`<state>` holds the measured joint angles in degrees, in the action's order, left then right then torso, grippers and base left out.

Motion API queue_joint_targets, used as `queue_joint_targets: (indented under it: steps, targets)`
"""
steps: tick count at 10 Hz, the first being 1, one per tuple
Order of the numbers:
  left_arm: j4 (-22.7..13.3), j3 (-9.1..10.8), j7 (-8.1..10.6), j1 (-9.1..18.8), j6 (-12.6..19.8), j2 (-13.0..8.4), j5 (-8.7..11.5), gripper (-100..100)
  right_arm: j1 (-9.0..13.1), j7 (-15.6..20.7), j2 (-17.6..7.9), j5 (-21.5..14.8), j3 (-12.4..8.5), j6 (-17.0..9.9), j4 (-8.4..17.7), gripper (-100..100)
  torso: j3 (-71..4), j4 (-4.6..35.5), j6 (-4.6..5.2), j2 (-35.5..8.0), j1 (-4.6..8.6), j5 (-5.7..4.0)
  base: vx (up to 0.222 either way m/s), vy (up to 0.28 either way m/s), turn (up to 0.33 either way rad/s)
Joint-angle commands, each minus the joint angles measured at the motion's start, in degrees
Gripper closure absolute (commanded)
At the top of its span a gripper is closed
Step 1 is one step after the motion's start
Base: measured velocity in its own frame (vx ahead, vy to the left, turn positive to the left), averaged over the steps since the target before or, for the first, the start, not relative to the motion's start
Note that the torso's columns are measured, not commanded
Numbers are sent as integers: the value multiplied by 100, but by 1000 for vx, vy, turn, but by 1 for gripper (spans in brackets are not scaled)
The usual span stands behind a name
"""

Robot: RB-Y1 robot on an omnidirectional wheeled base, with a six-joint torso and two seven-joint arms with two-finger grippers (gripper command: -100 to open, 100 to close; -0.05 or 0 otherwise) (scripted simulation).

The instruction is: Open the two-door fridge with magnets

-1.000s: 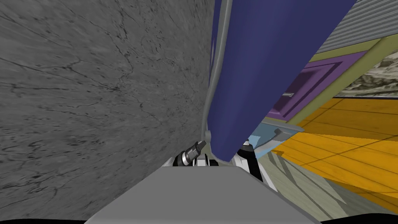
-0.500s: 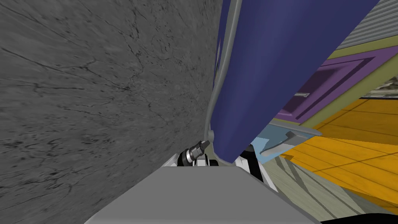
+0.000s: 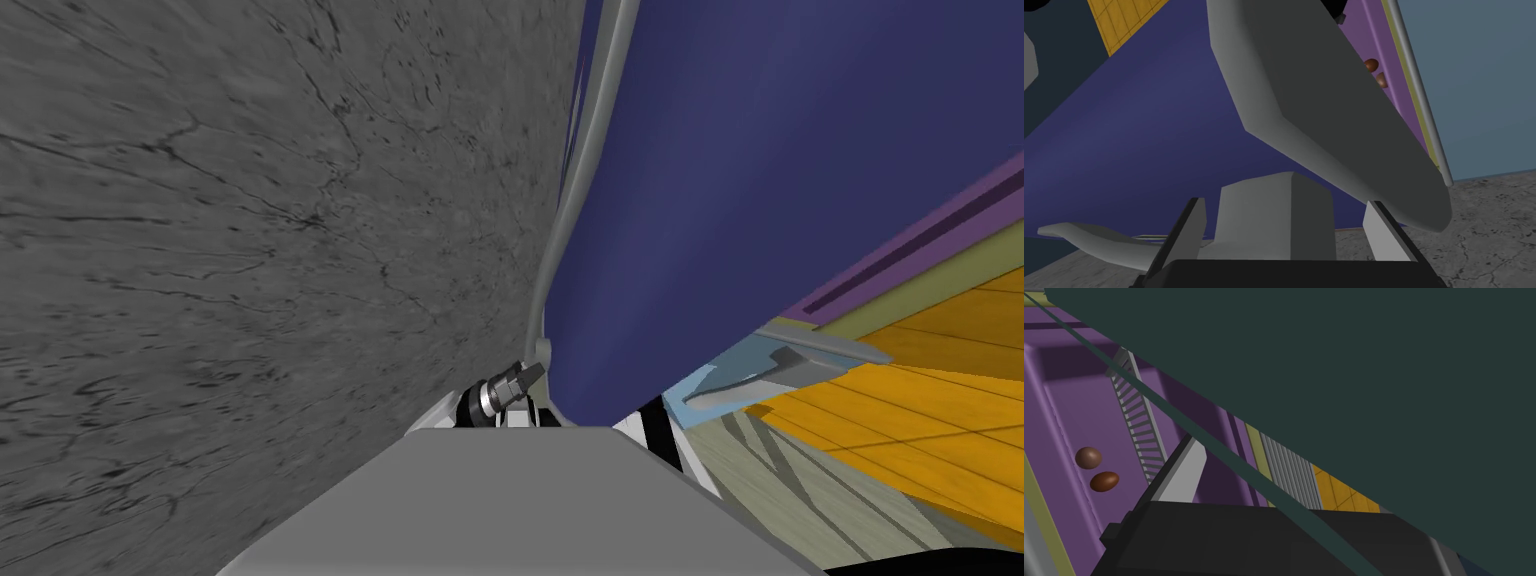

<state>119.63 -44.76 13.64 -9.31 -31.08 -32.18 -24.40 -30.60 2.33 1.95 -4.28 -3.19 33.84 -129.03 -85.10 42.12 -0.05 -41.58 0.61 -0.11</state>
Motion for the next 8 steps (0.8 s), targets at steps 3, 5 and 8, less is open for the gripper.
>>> queue_joint_targets:
  steps: [3, 5, 8]
  targets:
    - [685, -41, 273, 48, 413, -275, -45, -100, -13, -9, 3, 13, -19, 32, -21, 0, 6, 1, -4, -8, -53, 13, 32, -26, 44]
    - [980, -52, 394, 55, 586, -415, -63, -100, -25, -15, 6, 22, -33, 48, -27, 0, -7, 17, -5, -20, -44, 13, 18, -17, 40]
    - [980, -78, 416, -19, 725, -550, -95, -100, -28, -16, 6, 24, -36, 53, -30, 0, -17, 31, -16, -31, -38, 2, 5, 0, 8]
